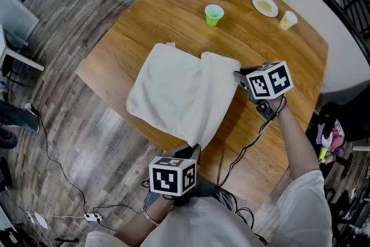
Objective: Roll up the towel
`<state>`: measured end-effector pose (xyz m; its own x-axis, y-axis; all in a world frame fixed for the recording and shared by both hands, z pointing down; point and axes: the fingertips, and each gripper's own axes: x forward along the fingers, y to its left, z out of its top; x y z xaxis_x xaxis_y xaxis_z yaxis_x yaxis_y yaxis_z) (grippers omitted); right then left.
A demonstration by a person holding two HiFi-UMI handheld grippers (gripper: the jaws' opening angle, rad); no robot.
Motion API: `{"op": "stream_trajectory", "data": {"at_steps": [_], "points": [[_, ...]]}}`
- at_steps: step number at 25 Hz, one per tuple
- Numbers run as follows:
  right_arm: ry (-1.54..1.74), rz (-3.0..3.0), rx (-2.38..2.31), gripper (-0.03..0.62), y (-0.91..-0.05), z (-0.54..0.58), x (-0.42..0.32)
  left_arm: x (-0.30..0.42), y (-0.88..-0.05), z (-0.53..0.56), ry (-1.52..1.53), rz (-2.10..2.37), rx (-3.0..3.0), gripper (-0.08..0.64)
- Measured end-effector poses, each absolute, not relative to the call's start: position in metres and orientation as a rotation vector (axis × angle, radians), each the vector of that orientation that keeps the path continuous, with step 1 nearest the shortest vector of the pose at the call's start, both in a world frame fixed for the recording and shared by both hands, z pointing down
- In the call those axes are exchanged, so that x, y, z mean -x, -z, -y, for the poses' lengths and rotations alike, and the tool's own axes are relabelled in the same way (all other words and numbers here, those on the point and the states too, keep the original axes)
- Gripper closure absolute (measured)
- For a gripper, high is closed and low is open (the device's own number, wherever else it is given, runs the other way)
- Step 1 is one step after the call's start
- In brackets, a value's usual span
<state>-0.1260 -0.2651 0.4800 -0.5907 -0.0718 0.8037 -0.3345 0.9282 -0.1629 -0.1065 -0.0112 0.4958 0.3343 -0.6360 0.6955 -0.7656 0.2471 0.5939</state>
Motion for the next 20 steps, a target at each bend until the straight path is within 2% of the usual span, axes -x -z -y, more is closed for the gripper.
{"op": "stream_trajectory", "data": {"at_steps": [20], "points": [[-0.323,2.227,-0.185,0.572,-0.449,0.243,0.265,0.244,-0.496,-0.008,-0.025,1.482,-1.282,0.546]]}}
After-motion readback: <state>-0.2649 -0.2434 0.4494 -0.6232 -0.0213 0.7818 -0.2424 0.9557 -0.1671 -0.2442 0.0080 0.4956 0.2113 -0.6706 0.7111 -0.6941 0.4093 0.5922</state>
